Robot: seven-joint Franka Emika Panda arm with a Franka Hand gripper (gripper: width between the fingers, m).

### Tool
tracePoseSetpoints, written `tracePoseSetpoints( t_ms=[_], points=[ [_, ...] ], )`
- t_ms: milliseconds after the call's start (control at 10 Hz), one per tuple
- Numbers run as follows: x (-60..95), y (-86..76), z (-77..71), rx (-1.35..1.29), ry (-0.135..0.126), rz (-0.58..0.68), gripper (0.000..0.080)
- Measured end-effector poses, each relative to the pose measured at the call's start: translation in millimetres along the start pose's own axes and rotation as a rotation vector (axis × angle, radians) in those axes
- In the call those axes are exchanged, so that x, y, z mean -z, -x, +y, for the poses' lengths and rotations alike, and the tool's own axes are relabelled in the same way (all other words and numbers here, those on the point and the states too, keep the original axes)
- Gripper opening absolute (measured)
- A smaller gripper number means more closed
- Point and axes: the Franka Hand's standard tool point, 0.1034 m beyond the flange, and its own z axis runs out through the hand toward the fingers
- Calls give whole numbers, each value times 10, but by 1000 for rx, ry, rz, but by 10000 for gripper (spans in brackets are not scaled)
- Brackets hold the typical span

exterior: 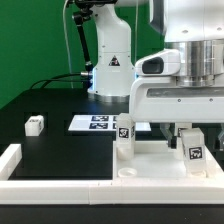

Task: Assemble square table

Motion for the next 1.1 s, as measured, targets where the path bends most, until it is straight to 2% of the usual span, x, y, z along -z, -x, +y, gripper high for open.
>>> tracePoseSetpoints(
  t_ms=[100,200,700,800,1100],
  points=[
    [0,0,-1,-10,-1,0,391],
    [-1,3,-8,-130,-4,-1,288],
    [-9,14,11,-491,-1,-8,288],
    [-11,27,14,-663,4,-9,288],
    [-19,51,0,-1170,-15,-33,290]
  ],
)
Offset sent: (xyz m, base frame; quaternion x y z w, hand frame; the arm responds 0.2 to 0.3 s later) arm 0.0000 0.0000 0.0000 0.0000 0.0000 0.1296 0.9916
